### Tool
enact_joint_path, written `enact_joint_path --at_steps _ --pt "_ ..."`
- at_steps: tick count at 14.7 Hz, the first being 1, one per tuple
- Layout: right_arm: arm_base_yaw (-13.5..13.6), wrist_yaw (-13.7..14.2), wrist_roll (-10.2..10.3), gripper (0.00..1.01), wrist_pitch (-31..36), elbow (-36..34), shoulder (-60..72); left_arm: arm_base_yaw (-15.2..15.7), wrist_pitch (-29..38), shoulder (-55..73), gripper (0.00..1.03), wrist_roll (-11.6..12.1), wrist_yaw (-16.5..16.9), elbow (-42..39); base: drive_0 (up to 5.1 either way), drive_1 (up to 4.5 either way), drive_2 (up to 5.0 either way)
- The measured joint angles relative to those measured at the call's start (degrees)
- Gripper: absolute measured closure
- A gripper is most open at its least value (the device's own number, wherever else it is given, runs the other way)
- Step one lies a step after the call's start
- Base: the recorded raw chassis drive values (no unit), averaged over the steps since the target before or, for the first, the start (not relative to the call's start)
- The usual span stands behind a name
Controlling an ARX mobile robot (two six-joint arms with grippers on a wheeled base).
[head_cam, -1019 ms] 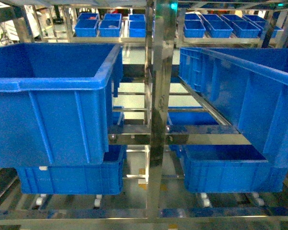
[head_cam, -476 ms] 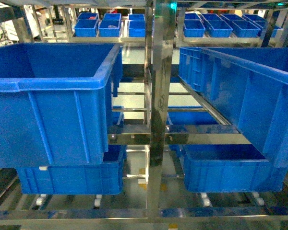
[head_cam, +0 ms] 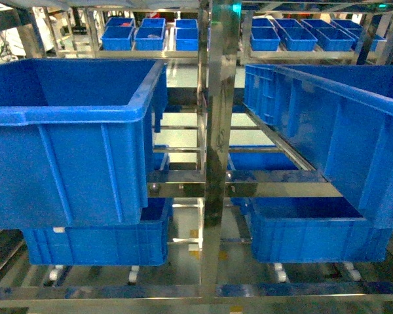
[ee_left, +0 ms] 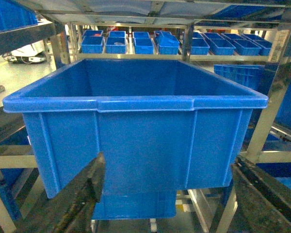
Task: Sort and place red and yellow blocks in left bins
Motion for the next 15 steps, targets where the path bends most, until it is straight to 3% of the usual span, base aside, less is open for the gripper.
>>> enact_joint_path --at_steps 2,15 --pt "0.00 0.00 0.00 0.03 0.00 0.00 -0.02 0.00 0.00 0.00 0.04 0.04 0.00 0.00 0.0 0.00 0.0" --pt "0.00 0.00 0.00 0.03 0.00 0.00 -0.02 0.00 0.00 0.00 0.05 0.17 0.00 0.00 0.0 0.00 0.0"
